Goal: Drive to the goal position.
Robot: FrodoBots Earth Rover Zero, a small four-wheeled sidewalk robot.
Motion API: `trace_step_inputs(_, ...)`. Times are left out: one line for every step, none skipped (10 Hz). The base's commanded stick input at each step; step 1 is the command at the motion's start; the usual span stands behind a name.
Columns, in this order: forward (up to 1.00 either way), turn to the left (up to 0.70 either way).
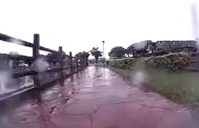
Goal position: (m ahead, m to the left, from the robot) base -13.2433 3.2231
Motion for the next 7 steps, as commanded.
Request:
trace_step_inputs(1.0, 0.0)
trace_step_inputs(1.0, 0.0)
trace_step_inputs(1.0, 0.0)
trace_step_inputs(1.0, 0.0)
trace_step_inputs(1.0, 0.0)
trace_step_inputs(1.0, 0.0)
trace_step_inputs(1.0, 0.0)
